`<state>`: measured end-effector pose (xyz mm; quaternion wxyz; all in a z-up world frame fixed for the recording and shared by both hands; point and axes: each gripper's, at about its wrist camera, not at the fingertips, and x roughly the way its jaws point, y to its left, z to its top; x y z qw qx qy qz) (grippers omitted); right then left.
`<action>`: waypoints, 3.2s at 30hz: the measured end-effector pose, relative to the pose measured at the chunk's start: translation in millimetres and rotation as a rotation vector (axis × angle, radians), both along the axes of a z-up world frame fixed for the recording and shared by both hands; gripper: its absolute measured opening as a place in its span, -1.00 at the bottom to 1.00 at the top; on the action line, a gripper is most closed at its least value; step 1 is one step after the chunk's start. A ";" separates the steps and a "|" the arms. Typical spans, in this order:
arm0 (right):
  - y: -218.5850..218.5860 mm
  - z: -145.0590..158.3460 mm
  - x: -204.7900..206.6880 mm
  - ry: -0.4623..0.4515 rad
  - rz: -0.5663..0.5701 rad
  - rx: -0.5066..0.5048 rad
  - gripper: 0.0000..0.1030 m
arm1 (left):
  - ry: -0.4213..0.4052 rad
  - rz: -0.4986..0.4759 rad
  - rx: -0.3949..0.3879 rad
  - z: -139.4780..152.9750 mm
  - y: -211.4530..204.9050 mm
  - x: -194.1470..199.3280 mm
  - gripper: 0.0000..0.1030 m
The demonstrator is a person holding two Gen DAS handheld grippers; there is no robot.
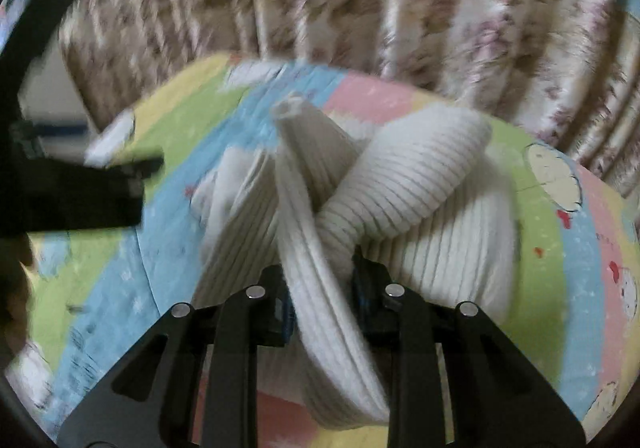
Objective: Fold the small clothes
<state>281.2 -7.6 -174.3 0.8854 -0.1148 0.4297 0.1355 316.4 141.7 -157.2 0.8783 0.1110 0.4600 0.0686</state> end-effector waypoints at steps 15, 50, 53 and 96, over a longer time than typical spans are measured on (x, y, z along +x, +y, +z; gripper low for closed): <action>-72.9 80.1 -61.9 -0.108 0.087 0.092 0.45 | -0.032 -0.039 -0.006 18.5 -6.7 -16.3 0.97; -118.2 14.7 -27.8 0.006 -0.064 0.090 0.14 | 0.085 -0.417 -0.125 -12.0 -87.0 -19.9 -0.69; -115.7 13.3 -19.7 0.002 -0.068 0.046 0.14 | 0.078 -0.395 -0.110 -17.1 -89.9 -10.0 -0.58; -154.0 13.1 -8.3 0.023 -0.102 0.368 0.74 | 0.138 -0.198 -0.240 -42.3 -94.5 -18.7 0.93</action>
